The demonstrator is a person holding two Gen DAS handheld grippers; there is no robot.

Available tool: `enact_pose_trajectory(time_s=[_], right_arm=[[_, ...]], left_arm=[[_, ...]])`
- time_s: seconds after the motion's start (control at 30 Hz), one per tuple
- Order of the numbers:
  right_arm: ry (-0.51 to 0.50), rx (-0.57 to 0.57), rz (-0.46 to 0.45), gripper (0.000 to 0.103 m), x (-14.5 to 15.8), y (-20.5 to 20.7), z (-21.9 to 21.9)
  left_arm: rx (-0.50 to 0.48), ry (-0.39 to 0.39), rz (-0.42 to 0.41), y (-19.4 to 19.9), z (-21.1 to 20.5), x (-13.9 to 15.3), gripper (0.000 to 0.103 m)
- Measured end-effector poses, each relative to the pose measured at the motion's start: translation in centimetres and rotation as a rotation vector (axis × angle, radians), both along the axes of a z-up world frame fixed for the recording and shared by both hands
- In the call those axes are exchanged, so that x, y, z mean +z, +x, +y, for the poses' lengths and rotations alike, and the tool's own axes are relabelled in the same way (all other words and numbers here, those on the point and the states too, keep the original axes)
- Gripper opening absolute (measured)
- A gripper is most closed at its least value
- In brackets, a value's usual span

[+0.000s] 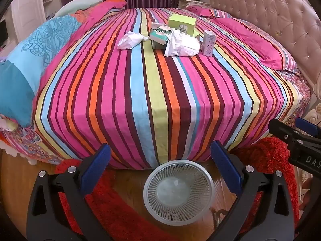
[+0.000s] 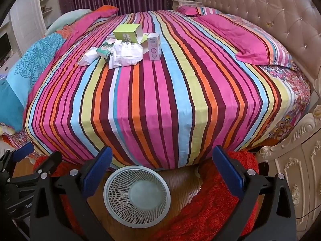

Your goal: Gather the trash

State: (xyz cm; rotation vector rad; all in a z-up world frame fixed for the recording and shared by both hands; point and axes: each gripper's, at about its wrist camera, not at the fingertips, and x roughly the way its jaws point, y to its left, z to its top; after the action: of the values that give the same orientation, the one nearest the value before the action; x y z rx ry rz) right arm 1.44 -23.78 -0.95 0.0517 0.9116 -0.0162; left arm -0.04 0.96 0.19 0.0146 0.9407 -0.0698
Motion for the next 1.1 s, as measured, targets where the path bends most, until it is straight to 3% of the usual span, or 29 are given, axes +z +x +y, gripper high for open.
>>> enact_pose_trajectory(time_s=[1.1], right_arm=[[0.003, 0.004, -0.002, 0.095, -0.12, -0.01, -0.05]], left_arm=[[-0.001, -0.025, 0.022, 0.03, 0.48, -0.59, 0.097]])
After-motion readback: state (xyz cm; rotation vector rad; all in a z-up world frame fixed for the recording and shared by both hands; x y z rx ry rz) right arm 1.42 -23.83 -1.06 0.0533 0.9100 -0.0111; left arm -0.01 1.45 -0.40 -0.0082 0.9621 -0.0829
